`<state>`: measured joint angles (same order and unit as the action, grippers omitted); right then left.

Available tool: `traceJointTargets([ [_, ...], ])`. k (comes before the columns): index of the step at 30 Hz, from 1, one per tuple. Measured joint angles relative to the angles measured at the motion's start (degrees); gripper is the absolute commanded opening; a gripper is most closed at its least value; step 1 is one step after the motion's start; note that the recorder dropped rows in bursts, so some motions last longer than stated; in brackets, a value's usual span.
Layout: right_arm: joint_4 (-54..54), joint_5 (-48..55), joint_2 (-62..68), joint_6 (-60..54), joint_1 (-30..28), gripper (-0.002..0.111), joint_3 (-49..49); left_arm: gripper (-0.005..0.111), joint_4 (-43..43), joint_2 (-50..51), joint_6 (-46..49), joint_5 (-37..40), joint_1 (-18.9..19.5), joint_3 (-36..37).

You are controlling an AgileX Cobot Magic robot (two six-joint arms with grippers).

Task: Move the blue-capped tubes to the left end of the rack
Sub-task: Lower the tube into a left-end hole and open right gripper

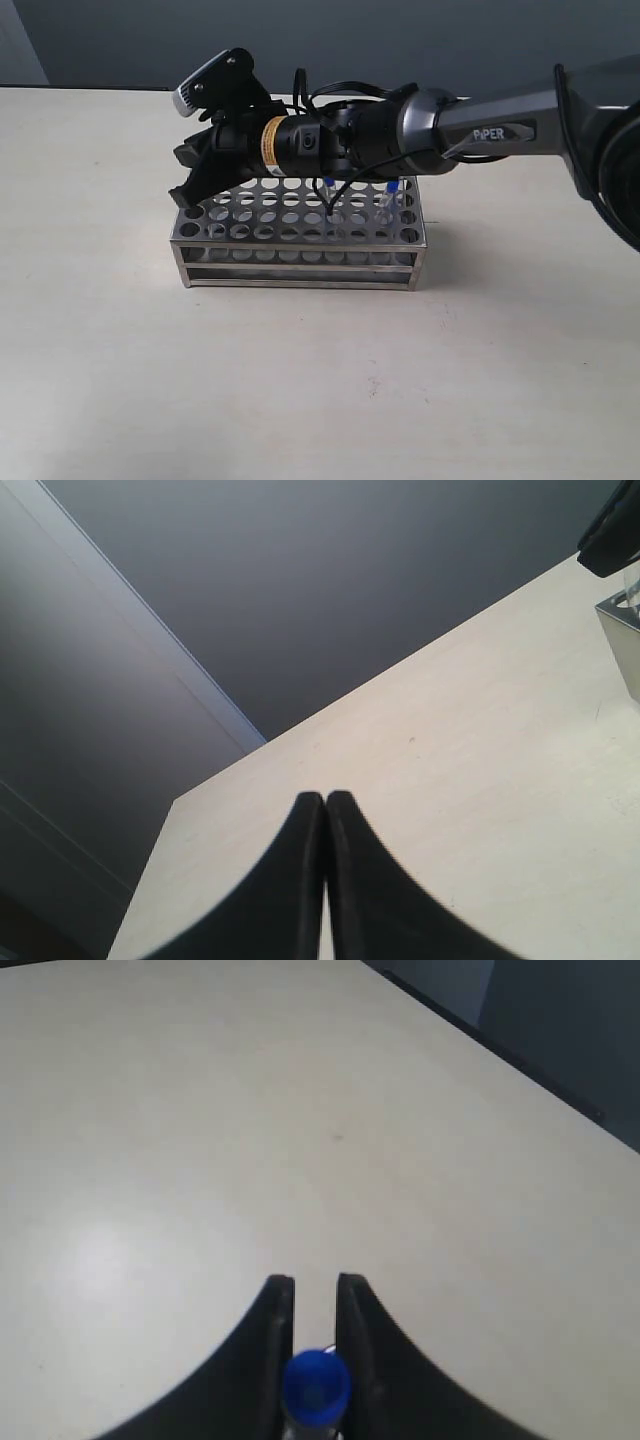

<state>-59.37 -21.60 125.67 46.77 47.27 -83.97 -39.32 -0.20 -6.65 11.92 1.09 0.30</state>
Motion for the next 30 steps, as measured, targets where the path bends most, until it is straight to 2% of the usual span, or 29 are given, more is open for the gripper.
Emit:
traceJointTargets([
  [13,2.0,1.5,0.0,0.1,0.7,-0.001,0.0,0.001,0.0,0.0,0.0,0.0,0.0,0.0],
  [16,2.3,1.5,0.0,0.1,0.7,0.009,0.0,0.001,0.0,0.0,0.0,0.0,0.0,0.0],
  [22,2.7,1.3,0.0,0.9,1.1,0.044,0.0,0.001,0.0,0.0,0.0,0.0,0.0,0.0],
  [30,2.9,1.3,-1.7,2.6,1.6,0.046,0.0,0.001,0.0,0.0,0.0,0.0,0.0,0.0],
])
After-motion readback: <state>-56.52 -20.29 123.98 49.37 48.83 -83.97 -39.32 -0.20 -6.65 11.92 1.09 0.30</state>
